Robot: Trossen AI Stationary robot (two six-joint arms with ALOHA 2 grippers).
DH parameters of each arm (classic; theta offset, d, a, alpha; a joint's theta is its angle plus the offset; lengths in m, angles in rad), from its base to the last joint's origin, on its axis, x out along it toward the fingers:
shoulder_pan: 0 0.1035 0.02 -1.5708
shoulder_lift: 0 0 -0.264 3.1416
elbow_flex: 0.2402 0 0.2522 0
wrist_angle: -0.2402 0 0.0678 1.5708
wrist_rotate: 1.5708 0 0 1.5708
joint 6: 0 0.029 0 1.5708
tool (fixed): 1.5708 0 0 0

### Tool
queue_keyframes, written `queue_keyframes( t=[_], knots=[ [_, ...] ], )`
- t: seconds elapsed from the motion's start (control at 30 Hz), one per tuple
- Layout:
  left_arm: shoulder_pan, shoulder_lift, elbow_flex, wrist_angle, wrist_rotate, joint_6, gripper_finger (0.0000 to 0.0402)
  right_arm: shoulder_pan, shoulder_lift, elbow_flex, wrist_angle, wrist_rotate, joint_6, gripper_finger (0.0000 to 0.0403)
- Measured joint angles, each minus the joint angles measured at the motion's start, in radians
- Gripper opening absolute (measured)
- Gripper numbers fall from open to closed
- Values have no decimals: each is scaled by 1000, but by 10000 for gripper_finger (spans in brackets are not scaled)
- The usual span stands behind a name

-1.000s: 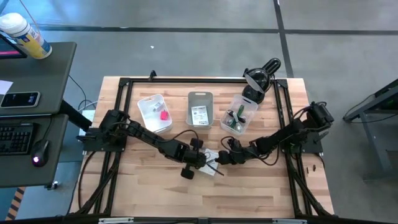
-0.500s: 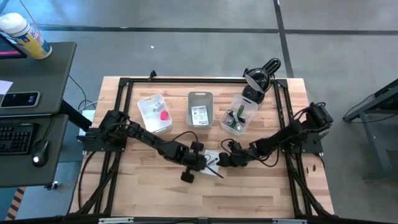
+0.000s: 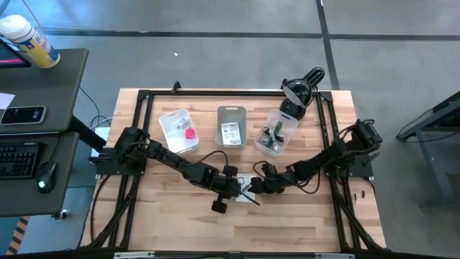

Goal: Pick and place items into bin
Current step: Put the white card reader box into the gray bin

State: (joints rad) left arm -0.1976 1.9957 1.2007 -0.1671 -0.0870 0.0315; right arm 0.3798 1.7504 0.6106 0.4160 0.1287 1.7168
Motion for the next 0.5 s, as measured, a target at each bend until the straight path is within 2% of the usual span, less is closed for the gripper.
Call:
queue_keyframes(
  t=[0.27, 0.5],
  knots=[
    [-1, 0, 0, 2, 0, -2, 0, -1, 2, 0, 8, -5, 3, 222],
    [-1, 0, 0, -10, -58, 21, 0, -1, 3, -1, 9, -8, 4, 222]
  ],
)
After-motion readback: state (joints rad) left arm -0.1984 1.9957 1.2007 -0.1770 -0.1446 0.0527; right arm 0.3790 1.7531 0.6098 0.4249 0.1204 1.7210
